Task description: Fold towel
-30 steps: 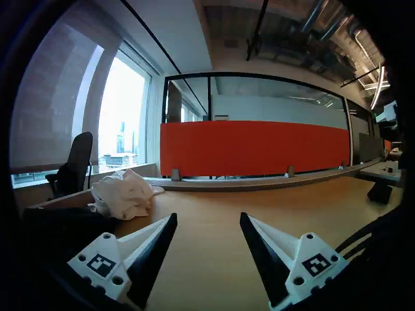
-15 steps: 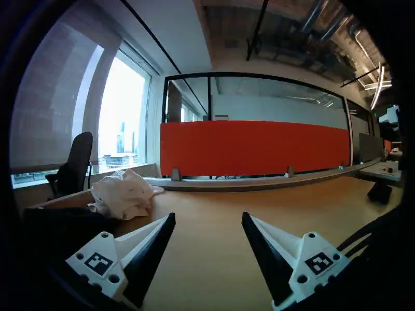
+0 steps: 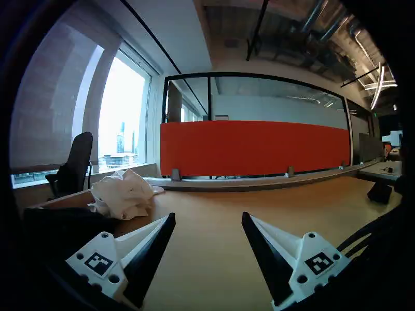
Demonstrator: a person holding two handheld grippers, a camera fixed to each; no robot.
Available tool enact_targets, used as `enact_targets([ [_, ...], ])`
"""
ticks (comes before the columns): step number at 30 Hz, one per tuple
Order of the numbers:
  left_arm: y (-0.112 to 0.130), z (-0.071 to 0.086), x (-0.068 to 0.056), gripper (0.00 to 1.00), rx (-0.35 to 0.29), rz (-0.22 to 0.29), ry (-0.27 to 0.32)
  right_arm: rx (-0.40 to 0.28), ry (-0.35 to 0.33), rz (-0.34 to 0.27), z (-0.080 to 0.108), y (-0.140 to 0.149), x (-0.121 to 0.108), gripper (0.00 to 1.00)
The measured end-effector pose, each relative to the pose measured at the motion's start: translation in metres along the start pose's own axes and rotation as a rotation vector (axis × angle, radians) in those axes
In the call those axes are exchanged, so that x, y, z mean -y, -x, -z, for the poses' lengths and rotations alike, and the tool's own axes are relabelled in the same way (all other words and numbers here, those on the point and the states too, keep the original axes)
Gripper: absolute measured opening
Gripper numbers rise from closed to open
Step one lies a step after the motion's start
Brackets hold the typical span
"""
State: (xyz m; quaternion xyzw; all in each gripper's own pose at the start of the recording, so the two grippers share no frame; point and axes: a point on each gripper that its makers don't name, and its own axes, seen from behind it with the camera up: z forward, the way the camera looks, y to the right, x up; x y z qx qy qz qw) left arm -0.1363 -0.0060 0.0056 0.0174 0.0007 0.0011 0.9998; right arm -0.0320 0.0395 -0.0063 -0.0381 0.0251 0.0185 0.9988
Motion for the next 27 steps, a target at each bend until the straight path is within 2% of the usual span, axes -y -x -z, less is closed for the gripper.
enact_targets([
  [5,0.000,0.000,0.000,0.94,0.000,0.000,0.000,-0.017,-0.021,0.031,0.001,0.016,0.007,0.99],
  [14,0.001,0.000,0.000,0.95,0.000,0.000,0.000,-0.017,-0.039,0.038,-0.001,0.046,0.009,0.99],
  [20,0.001,0.000,0.000,0.95,0.000,0.000,0.000,0.002,-0.048,0.024,0.000,0.069,0.004,0.99],
  [27,0.001,0.000,0.000,0.95,0.000,0.000,0.000,0.016,-0.028,0.000,0.000,0.086,-0.006,0.99],
])
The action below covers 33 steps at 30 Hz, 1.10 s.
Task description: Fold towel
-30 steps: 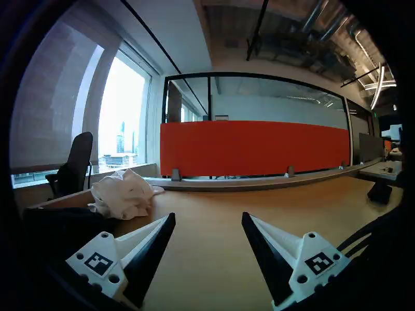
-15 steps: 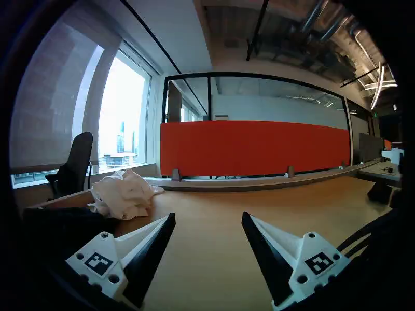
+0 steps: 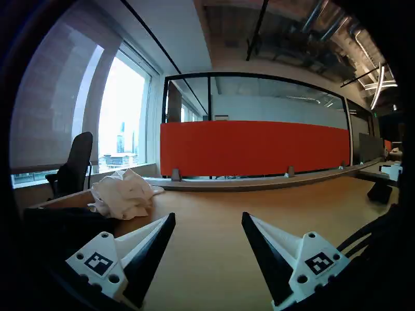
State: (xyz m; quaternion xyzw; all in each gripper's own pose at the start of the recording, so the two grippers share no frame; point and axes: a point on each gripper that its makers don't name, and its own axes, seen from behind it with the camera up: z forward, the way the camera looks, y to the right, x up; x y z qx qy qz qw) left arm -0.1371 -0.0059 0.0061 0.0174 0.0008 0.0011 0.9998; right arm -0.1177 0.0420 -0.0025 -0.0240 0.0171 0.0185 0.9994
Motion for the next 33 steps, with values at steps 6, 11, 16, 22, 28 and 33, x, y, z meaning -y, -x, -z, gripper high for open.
enact_targets([
  [6,0.000,0.000,0.000,0.95,0.000,0.000,0.000,0.009,0.001,-0.013,-0.001,0.008,0.000,0.99],
  [11,0.000,-0.001,0.000,0.95,0.000,0.000,0.000,0.009,0.003,-0.018,0.000,0.008,0.000,0.99],
  [16,0.000,0.000,0.000,0.95,0.000,0.000,0.000,0.007,0.001,-0.008,0.001,0.010,0.001,0.99],
  [22,0.000,0.000,0.000,0.95,0.000,0.000,0.000,0.016,-0.008,0.010,0.002,0.013,0.005,0.99],
  [28,0.000,0.000,0.000,0.95,0.000,0.000,0.000,0.021,-0.009,0.045,0.000,0.015,0.010,0.99],
  [33,0.000,0.000,0.000,0.94,0.000,0.000,0.000,0.022,-0.022,0.053,0.000,0.015,0.016,0.99],
])
